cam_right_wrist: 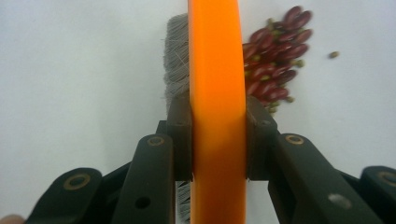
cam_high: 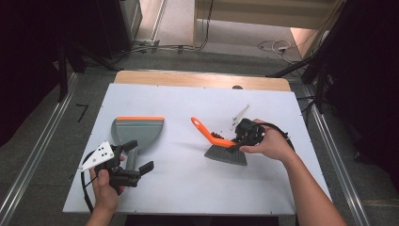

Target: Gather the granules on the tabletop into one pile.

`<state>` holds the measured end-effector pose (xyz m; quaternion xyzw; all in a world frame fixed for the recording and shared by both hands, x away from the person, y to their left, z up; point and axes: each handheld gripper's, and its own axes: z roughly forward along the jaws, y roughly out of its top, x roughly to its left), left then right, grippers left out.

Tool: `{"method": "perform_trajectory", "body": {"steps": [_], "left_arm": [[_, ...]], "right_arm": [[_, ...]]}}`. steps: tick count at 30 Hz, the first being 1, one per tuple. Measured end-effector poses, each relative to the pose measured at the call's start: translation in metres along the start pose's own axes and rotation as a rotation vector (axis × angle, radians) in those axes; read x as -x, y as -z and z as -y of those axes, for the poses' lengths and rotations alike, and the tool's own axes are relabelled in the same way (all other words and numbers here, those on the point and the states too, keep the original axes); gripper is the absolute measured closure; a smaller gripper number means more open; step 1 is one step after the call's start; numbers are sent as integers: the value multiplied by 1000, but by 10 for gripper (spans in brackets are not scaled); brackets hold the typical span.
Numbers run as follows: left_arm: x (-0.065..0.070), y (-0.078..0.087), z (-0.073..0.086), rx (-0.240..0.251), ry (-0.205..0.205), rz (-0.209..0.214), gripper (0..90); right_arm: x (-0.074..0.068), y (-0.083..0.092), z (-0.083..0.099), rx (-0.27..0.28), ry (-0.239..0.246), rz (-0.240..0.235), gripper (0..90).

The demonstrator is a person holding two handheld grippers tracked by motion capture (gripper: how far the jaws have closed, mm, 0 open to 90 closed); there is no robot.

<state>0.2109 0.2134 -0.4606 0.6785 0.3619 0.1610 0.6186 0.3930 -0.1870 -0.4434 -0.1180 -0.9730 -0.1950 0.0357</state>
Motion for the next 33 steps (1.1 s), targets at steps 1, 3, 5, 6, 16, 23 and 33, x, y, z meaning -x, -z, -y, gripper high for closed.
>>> {"method": "perform_trajectory", "body": {"steps": [1, 3, 5, 6, 16, 23, 33], "left_arm": [[0, 0, 0, 0, 1, 0, 13], [0, 0, 0, 1, 2, 1, 13], [0, 0, 0, 1, 1, 1, 13], [0, 0, 0, 1, 2, 2, 13], [0, 0, 0, 1, 2, 2, 13], [0, 0, 0, 0, 2, 3, 13], [0, -1, 1, -2, 1, 2, 13]], "right_arm": [[2, -1, -1, 11, -2, -7, 677], [5, 0, -2, 5, -7, -1, 677], [8, 0, -3, 1, -19, 0, 677], [9, 0, -4, 2, -21, 3, 677], [22, 0, -13, 1, -30, 16, 676], [27, 0, -15, 4, -40, 20, 676], [35, 0, -18, 8, -45, 30, 676]]}}
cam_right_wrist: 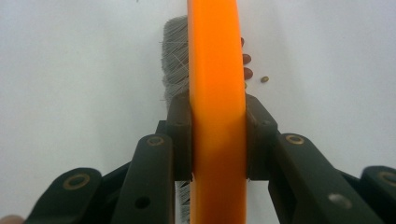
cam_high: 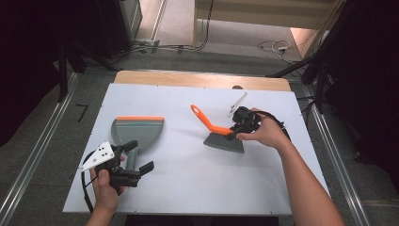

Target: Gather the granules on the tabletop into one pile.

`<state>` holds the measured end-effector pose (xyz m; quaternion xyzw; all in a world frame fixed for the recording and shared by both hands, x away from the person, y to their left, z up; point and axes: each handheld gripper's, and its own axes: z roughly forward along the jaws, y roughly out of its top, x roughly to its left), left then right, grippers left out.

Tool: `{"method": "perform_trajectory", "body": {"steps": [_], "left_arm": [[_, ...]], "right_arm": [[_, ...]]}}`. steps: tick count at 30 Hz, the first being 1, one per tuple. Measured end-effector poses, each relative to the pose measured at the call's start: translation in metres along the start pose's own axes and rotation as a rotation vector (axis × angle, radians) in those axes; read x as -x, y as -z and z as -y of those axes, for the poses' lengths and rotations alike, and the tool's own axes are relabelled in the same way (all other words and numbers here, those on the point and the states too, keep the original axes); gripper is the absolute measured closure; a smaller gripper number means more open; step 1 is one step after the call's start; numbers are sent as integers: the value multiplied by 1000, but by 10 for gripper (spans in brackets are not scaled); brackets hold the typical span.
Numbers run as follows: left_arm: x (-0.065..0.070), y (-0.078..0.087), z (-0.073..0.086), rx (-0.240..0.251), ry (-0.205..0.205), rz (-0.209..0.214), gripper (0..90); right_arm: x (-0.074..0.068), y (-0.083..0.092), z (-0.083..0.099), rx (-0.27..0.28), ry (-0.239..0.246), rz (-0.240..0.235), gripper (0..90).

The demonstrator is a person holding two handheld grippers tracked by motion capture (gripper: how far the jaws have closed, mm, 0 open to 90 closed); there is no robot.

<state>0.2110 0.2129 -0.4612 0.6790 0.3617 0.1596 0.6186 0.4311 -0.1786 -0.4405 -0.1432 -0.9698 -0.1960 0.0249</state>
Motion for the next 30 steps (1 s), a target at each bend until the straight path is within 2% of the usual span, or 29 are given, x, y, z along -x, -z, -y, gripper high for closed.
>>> {"method": "perform_trajectory", "body": {"steps": [12, 17, 18, 20, 30], "left_arm": [[0, 0, 0, -1, 2, 0, 13], [-1, 0, 0, -2, 3, 1, 13], [-1, 0, 0, -1, 4, 1, 13], [-1, 0, 0, -2, 3, 0, 13], [-1, 0, 0, 0, 2, 1, 13]], "right_arm": [[6, 0, -5, -9, -8, 3, 675], [2, 1, -5, -10, -7, 5, 676], [2, 1, -5, -3, 12, 6, 677], [-1, 3, -6, -16, -5, 7, 677], [-10, 8, -5, -11, -1, 14, 681]]}}
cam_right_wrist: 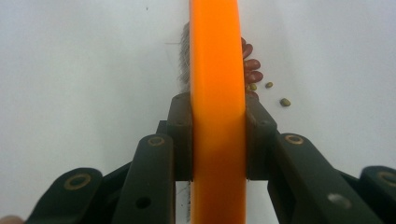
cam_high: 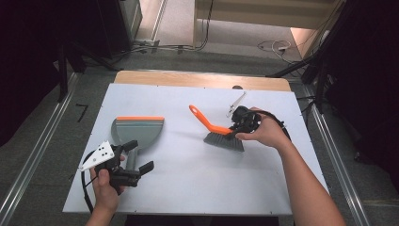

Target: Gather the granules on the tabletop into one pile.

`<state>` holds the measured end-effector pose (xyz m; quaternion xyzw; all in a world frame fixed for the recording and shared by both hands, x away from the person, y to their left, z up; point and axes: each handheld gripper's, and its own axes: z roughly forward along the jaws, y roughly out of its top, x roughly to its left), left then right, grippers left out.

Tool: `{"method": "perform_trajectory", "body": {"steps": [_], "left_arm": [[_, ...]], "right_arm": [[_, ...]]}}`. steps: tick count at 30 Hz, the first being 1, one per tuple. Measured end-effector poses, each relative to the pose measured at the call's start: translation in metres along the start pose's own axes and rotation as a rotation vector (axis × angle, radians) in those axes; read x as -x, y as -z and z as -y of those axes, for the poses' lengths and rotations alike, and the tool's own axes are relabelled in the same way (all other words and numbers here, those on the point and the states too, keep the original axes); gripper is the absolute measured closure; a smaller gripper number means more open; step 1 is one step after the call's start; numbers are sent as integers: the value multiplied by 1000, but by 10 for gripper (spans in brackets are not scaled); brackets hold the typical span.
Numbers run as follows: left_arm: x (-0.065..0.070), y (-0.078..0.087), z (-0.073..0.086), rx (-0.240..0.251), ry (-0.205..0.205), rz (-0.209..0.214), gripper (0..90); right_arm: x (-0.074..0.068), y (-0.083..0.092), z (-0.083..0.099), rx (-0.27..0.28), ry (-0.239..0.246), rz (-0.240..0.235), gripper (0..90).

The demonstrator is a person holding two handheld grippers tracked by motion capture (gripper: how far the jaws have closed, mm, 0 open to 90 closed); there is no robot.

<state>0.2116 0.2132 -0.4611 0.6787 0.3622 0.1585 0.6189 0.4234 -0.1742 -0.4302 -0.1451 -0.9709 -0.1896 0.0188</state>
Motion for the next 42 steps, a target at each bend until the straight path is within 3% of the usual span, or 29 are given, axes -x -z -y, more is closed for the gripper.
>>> {"method": "perform_trajectory", "body": {"steps": [8, 9, 19, 32, 42], "left_arm": [[0, 0, 0, 0, 0, 3, 13], [0, 0, 0, 0, 0, 2, 13], [1, 0, 0, -1, -3, 2, 13], [1, -2, 0, -1, 0, 4, 13], [2, -3, 0, -6, -6, 3, 13]], "right_arm": [[-4, 11, 1, 49, -7, 13, 682], [-5, 14, 1, 54, -29, 17, 682], [-9, 38, 10, 127, -75, 51, 683], [-19, 47, 35, 212, -258, 149, 683], [-40, 47, 53, 298, -354, 178, 684]]}}
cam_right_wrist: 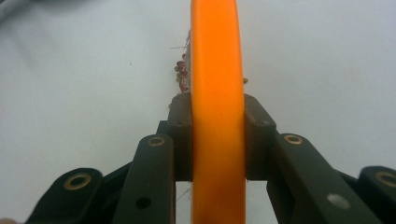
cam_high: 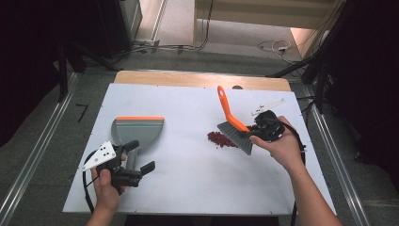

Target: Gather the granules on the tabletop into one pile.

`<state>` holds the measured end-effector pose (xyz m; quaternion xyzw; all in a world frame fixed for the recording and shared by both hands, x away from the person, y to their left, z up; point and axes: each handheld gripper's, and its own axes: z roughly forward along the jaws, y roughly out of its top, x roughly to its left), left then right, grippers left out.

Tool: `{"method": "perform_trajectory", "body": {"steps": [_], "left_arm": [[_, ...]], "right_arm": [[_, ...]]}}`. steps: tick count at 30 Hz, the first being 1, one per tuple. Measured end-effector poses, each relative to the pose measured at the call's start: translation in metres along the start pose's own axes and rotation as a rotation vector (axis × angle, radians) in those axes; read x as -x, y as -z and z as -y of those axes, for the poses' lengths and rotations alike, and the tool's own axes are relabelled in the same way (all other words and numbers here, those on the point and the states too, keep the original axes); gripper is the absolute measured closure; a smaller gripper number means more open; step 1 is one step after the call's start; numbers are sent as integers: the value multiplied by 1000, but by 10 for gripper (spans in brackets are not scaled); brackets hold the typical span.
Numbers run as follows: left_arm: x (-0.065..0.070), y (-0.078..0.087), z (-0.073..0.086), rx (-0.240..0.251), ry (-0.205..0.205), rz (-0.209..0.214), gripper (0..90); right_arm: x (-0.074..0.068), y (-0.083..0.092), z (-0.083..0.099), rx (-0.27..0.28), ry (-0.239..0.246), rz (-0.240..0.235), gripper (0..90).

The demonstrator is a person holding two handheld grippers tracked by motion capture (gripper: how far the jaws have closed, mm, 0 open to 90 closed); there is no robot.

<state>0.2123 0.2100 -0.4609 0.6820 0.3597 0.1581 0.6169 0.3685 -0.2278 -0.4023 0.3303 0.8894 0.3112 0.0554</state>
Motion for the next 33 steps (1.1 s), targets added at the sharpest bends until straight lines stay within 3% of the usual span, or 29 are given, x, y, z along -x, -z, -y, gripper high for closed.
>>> {"method": "perform_trajectory", "body": {"steps": [18, 28, 33], "left_arm": [[0, -1, 0, -6, -8, -5, 13], [-1, 0, 0, -7, -11, -6, 13], [-1, 0, 0, -5, -9, -9, 13]], "right_arm": [[-4, 25, 68, 129, -115, 13, 684], [3, 38, 119, 222, -192, -52, 685], [9, 41, 131, 237, -226, -78, 684]]}}
